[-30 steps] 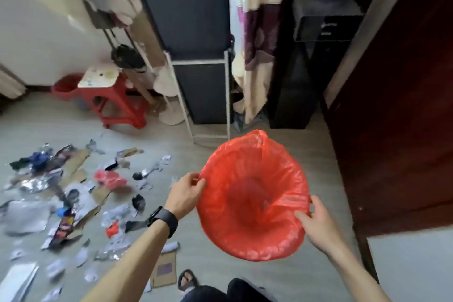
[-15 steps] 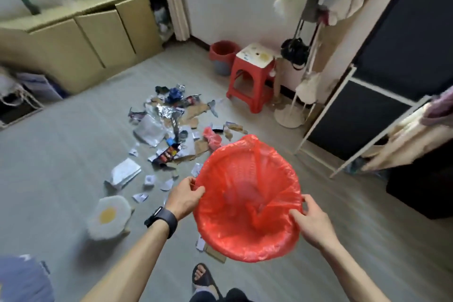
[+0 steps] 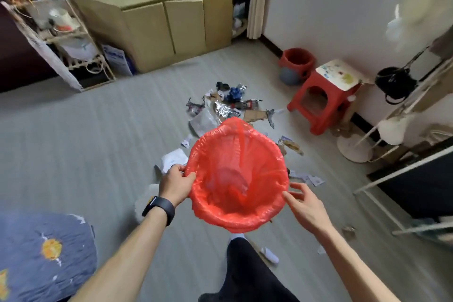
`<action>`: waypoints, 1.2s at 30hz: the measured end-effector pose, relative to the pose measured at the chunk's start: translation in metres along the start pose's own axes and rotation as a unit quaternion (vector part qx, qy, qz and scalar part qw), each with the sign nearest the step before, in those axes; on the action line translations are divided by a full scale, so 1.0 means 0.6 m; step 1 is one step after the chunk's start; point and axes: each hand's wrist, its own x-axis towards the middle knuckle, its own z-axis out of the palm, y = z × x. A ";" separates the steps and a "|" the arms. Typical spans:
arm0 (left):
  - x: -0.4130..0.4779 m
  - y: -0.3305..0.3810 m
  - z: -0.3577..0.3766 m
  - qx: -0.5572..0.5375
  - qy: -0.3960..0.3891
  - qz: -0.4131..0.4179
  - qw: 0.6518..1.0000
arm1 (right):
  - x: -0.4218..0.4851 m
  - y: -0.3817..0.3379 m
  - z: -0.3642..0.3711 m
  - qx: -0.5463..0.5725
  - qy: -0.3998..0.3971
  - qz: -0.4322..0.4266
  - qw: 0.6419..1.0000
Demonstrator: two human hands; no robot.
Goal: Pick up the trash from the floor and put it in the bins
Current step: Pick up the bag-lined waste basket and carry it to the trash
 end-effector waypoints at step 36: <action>0.922 0.163 -0.444 -0.359 0.262 -0.177 0.878 | 0.668 -0.743 0.409 -0.118 -0.099 -0.144 0.978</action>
